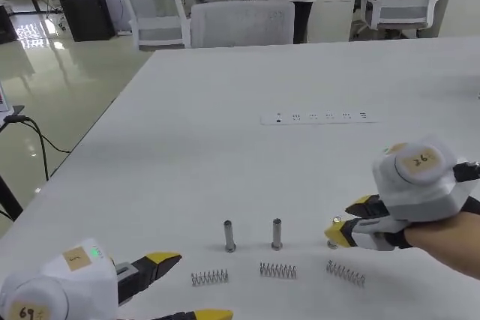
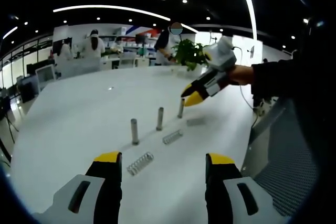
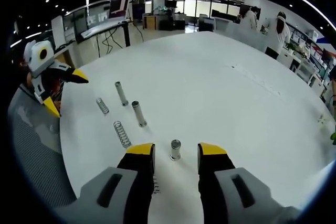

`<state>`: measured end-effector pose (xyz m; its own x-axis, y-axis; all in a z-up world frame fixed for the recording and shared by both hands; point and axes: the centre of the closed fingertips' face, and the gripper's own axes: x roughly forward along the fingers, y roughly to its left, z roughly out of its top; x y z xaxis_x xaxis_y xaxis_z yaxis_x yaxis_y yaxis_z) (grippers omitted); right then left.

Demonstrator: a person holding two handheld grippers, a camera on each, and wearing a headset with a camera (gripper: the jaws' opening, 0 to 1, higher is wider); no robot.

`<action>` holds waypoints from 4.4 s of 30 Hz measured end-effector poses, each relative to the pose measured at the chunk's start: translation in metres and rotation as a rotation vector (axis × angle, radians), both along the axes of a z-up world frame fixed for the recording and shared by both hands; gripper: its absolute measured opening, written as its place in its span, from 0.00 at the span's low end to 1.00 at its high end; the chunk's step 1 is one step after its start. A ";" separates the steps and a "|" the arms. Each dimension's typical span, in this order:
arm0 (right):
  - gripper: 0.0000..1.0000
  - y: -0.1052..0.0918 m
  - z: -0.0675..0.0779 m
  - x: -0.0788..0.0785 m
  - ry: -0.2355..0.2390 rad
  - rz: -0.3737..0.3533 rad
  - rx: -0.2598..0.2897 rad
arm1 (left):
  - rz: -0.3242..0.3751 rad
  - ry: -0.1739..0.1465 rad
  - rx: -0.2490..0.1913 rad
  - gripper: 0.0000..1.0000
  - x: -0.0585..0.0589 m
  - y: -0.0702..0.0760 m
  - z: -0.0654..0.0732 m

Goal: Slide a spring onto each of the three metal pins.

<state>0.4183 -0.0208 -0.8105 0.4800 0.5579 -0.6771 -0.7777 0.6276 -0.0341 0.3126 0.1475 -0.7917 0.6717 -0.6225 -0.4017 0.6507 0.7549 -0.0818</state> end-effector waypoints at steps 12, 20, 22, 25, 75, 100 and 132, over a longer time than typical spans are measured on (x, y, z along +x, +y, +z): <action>0.32 -0.008 0.001 -0.008 -0.008 -0.003 -0.005 | 0.001 -0.003 -0.001 0.59 0.001 0.000 0.000; 0.32 -0.012 0.000 -0.016 -0.003 -0.002 -0.004 | 0.008 -0.008 -0.004 0.59 0.003 0.001 0.002; 0.32 -0.013 0.001 -0.018 -0.004 0.000 -0.003 | 0.008 -0.009 -0.003 0.60 0.003 0.001 0.002; 0.32 -0.015 0.001 -0.020 -0.001 -0.003 0.002 | 0.008 -0.010 -0.004 0.60 0.003 0.001 0.002; 0.24 -0.019 -0.036 -0.061 0.126 0.118 -0.118 | -0.008 0.003 -0.002 0.60 0.002 -0.003 -0.001; 0.20 -0.022 -0.051 -0.060 0.159 0.140 -0.160 | -0.016 0.000 -0.009 0.59 0.002 -0.004 0.000; 0.08 -0.023 -0.052 -0.060 0.149 0.173 -0.198 | -0.031 -0.009 -0.004 0.59 0.001 -0.007 0.003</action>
